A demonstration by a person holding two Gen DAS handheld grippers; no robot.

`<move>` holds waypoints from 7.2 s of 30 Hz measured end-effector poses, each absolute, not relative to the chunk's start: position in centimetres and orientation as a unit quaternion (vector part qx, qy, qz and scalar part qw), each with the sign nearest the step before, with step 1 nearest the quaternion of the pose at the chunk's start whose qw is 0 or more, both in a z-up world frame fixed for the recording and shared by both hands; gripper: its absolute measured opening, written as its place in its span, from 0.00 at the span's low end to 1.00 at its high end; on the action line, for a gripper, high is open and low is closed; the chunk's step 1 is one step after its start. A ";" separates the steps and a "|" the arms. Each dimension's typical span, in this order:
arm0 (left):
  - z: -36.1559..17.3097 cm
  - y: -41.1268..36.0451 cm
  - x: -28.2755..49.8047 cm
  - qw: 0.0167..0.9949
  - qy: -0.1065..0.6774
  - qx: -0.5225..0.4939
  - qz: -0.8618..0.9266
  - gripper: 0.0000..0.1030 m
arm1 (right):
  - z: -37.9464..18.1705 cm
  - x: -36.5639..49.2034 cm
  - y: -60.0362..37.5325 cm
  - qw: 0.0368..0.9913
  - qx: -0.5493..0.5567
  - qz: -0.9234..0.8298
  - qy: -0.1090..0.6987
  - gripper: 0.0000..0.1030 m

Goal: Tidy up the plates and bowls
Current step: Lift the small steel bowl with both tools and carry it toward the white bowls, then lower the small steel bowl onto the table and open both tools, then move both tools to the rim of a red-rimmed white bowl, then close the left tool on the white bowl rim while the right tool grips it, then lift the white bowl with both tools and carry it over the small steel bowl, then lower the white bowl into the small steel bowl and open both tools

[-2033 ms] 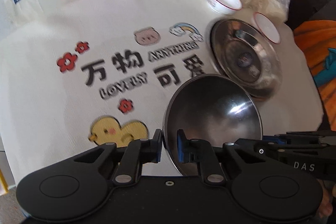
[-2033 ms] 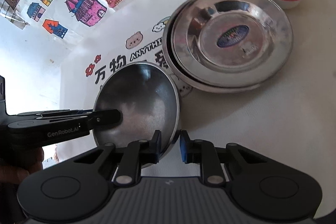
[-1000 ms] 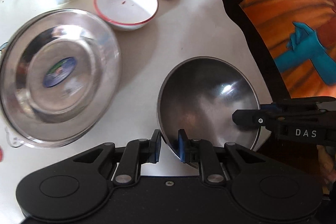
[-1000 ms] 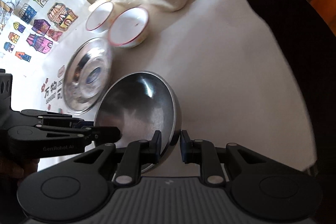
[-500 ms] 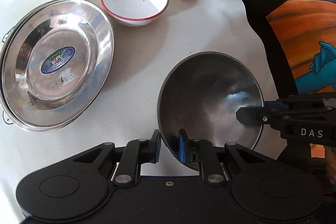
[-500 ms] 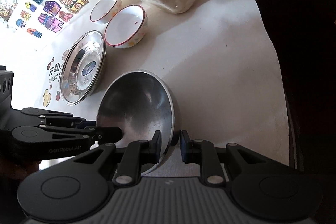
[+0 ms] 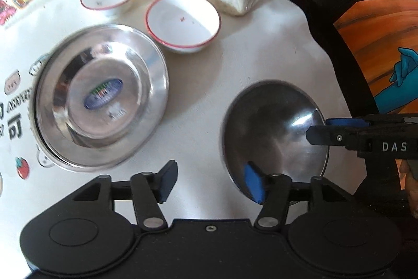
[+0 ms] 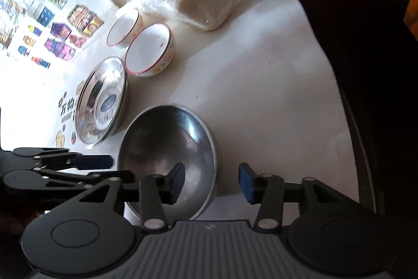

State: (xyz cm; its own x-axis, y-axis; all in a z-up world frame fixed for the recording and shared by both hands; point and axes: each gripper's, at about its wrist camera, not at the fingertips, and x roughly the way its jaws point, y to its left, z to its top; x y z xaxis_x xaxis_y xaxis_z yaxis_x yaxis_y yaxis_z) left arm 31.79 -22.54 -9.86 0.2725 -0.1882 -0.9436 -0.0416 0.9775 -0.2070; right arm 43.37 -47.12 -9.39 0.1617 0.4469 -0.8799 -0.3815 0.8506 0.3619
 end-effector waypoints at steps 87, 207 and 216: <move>-12.8 -11.8 46.9 0.784 0.579 -0.221 -0.038 0.13 | -11.0 52.9 -33.7 0.788 0.010 0.274 0.551 0.17; -12.3 -23.8 36.8 0.720 0.658 -0.183 -0.123 0.18 | -8.3 44.3 -44.7 0.729 0.014 0.287 0.621 0.25; -12.3 -23.8 36.8 0.721 0.658 -0.183 -0.122 0.19 | -8.4 44.5 -44.9 0.730 0.018 0.283 0.621 0.26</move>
State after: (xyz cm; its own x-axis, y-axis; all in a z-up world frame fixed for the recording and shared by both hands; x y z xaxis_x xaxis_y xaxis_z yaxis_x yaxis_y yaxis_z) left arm 36.78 -23.84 -12.34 0.1050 -0.4163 -0.9031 -0.0638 0.9035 -0.4239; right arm 44.47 -44.89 -8.41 0.0678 0.4362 -0.8973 -0.3918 0.8387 0.3782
